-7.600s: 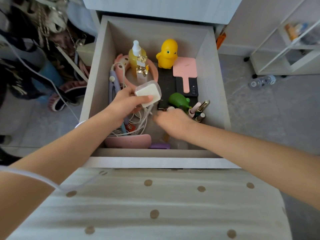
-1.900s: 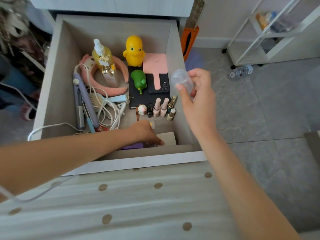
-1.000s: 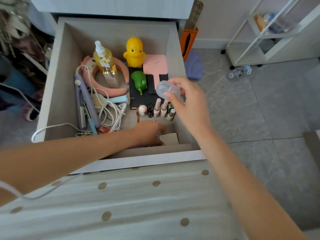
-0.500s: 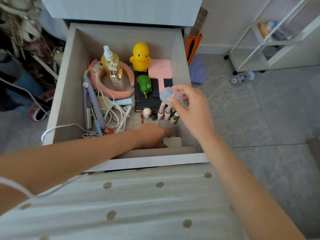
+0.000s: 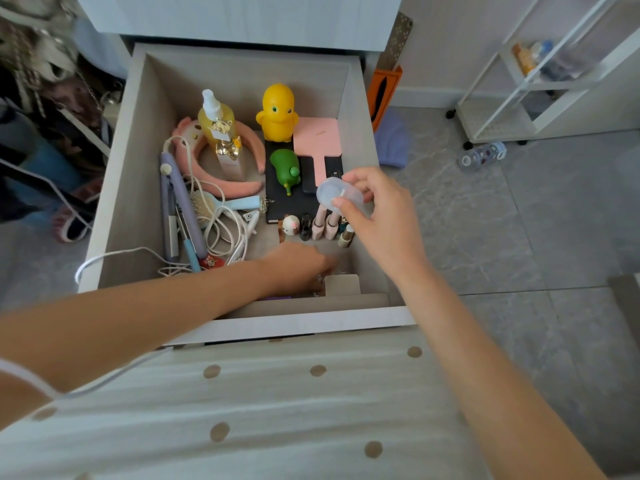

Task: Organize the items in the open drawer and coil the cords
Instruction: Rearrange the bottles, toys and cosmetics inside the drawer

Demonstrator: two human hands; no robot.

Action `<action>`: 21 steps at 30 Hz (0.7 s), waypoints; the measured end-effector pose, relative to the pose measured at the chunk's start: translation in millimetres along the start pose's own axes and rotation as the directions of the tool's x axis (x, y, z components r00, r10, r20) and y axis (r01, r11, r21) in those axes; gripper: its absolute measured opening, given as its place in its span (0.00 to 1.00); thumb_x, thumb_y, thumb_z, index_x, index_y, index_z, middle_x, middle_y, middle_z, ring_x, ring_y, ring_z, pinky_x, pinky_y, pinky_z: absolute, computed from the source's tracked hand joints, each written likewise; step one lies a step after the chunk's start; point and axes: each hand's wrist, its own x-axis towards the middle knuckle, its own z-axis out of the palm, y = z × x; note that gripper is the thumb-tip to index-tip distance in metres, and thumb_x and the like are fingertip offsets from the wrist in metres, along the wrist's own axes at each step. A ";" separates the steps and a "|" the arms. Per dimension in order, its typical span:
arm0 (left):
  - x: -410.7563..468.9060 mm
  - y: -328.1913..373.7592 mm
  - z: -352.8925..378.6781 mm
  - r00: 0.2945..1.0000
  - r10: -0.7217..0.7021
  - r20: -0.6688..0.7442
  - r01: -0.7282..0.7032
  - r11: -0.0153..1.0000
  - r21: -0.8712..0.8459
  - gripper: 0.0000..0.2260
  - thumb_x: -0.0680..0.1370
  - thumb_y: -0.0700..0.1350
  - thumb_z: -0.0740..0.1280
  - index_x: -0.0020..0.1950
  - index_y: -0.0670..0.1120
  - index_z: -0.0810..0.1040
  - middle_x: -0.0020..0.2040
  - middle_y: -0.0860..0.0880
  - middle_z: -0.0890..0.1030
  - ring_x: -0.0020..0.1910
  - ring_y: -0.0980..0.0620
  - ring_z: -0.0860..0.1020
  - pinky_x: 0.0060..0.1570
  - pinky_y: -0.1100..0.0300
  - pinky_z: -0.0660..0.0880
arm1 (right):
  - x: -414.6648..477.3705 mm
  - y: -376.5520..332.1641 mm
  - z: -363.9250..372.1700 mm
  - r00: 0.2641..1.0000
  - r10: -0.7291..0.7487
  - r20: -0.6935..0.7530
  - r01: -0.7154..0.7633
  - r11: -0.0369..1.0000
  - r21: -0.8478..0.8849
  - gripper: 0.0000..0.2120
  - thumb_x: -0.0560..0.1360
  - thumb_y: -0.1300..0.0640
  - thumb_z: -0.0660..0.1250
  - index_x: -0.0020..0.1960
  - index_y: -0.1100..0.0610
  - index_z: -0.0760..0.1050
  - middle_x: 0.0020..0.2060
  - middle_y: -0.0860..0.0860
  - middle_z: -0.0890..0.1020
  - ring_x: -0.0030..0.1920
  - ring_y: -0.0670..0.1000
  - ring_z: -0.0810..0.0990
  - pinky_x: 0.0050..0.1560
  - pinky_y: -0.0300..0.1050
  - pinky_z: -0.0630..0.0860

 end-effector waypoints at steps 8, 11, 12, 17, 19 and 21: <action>-20.3 -10.9 -34.2 0.896 -0.166 -0.412 0.084 0.974 -0.210 0.12 0.72 0.58 0.69 0.43 0.51 0.74 0.39 0.54 0.79 0.42 0.49 0.79 0.38 0.59 0.68 | -1.1 5.4 -7.2 0.997 0.076 0.000 -0.075 0.979 0.189 0.09 0.71 0.52 0.70 0.49 0.50 0.75 0.43 0.45 0.81 0.47 0.46 0.79 0.46 0.37 0.73; -33.8 -8.6 -43.9 0.715 -0.296 -0.634 -0.021 0.897 -0.442 0.21 0.67 0.56 0.75 0.45 0.49 0.66 0.34 0.55 0.76 0.31 0.54 0.78 0.31 0.59 0.70 | -2.4 5.8 -10.9 0.996 0.087 -0.024 -0.079 0.971 0.225 0.07 0.72 0.52 0.69 0.49 0.50 0.75 0.44 0.46 0.81 0.47 0.46 0.79 0.46 0.37 0.74; -36.6 -5.7 -46.6 0.681 -0.334 -0.652 -0.051 0.866 -0.497 0.24 0.66 0.55 0.76 0.48 0.48 0.66 0.38 0.55 0.77 0.31 0.56 0.78 0.30 0.59 0.71 | -2.8 5.6 -11.4 0.996 0.086 -0.023 -0.079 0.970 0.231 0.07 0.72 0.52 0.69 0.49 0.50 0.75 0.44 0.45 0.81 0.46 0.45 0.79 0.46 0.37 0.74; -34.9 -1.2 -47.5 0.653 -0.266 -0.709 -0.102 0.897 -0.430 0.22 0.68 0.48 0.75 0.59 0.47 0.72 0.53 0.52 0.75 0.40 0.55 0.77 0.36 0.51 0.77 | -3.8 4.8 -8.4 0.999 0.015 0.045 -0.021 0.989 0.150 0.08 0.72 0.50 0.70 0.49 0.51 0.76 0.40 0.42 0.82 0.42 0.41 0.80 0.49 0.46 0.76; -32.6 -2.6 -44.2 0.657 -0.295 -0.694 -0.100 0.878 -0.468 0.18 0.68 0.48 0.75 0.54 0.47 0.74 0.50 0.52 0.77 0.40 0.53 0.78 0.37 0.50 0.77 | -3.8 3.8 -5.8 0.999 0.001 0.045 -0.005 0.996 0.085 0.11 0.72 0.46 0.68 0.51 0.51 0.76 0.41 0.42 0.82 0.45 0.43 0.80 0.54 0.52 0.75; -30.9 -4.0 -39.5 0.697 -0.355 -0.623 -0.057 0.839 -0.542 0.17 0.67 0.51 0.75 0.51 0.49 0.75 0.46 0.53 0.78 0.40 0.53 0.79 0.38 0.53 0.77 | -3.1 2.6 -5.1 0.999 0.036 -0.040 -0.032 0.996 0.089 0.12 0.75 0.46 0.64 0.54 0.53 0.74 0.45 0.42 0.79 0.48 0.42 0.76 0.56 0.41 0.72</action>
